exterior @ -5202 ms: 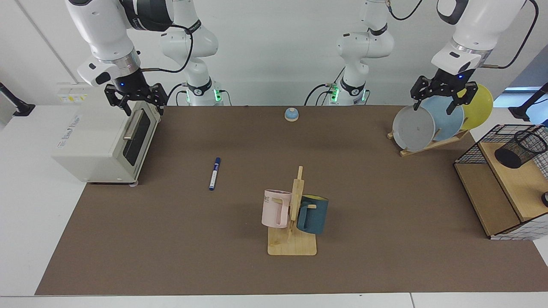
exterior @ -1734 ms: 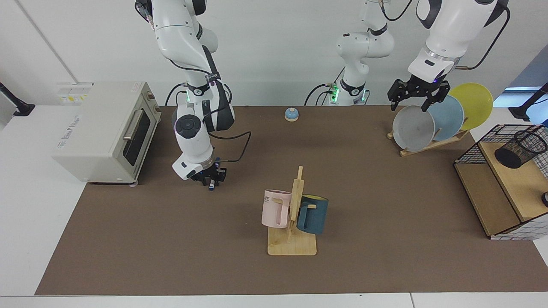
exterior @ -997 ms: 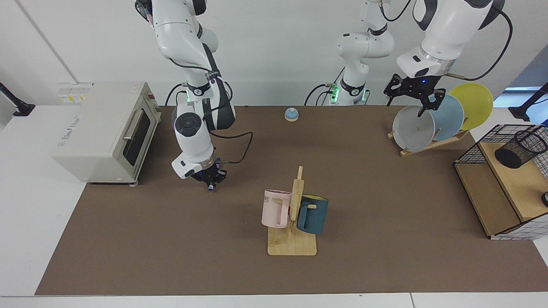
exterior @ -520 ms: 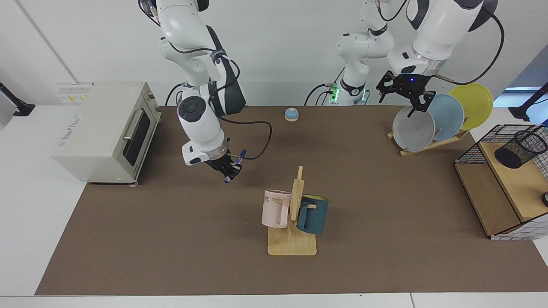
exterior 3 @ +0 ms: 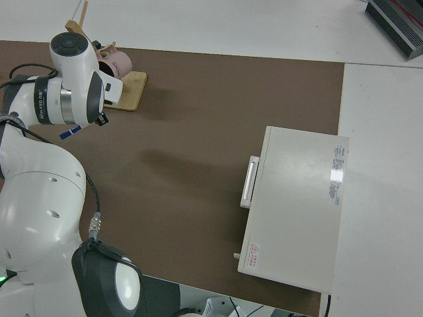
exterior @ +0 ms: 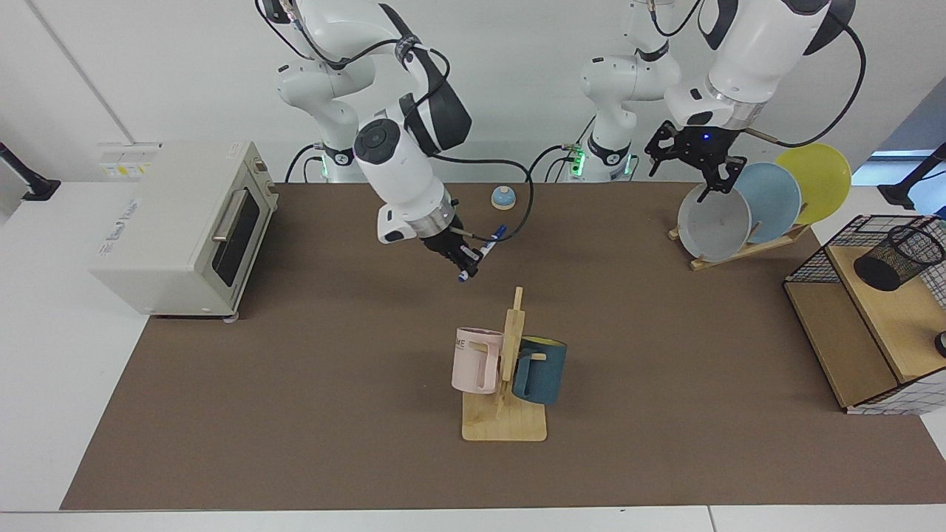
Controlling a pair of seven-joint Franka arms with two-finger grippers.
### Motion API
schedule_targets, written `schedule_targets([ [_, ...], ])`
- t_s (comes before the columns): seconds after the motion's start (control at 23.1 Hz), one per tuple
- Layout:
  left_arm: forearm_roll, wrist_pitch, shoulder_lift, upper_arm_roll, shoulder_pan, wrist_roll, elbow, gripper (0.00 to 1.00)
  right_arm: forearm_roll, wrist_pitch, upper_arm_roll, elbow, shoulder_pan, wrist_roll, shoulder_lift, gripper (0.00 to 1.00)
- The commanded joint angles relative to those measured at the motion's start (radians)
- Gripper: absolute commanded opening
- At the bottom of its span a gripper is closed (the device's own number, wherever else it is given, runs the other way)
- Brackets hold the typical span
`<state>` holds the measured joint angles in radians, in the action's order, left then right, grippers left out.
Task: Put markers into pen holder
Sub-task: 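Carry the marker toward the left gripper while the left gripper reaches in, then close the left gripper on the marker's end held by the right gripper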
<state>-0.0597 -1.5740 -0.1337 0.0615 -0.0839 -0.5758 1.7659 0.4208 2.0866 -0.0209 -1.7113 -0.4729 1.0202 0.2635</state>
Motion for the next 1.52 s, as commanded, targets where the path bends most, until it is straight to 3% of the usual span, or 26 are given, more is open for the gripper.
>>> schedule_targets([
  [0.0,-0.041,-0.008,-0.021,-0.006,-0.013,-0.033,0.023,1.00,0.096,0.004,-0.004,0.062,-0.061,0.116,0.020,0.00],
  [0.48,-0.104,0.009,-0.023,-0.009,0.001,-0.101,0.023,1.00,0.285,0.078,-0.002,0.076,-0.138,0.296,0.022,0.00],
  [1.0,-0.092,-0.047,-0.029,0.031,-0.030,-0.489,0.027,1.00,0.394,0.225,-0.002,0.078,-0.194,0.435,0.039,0.00],
  [1.17,-0.060,-0.103,-0.029,0.038,-0.063,-0.640,0.032,1.00,0.397,0.237,-0.002,0.099,-0.208,0.471,0.049,0.00],
  [1.47,-0.012,-0.124,-0.053,0.047,-0.099,-0.700,0.079,1.00,0.395,0.243,-0.002,0.104,-0.230,0.483,0.051,0.00],
])
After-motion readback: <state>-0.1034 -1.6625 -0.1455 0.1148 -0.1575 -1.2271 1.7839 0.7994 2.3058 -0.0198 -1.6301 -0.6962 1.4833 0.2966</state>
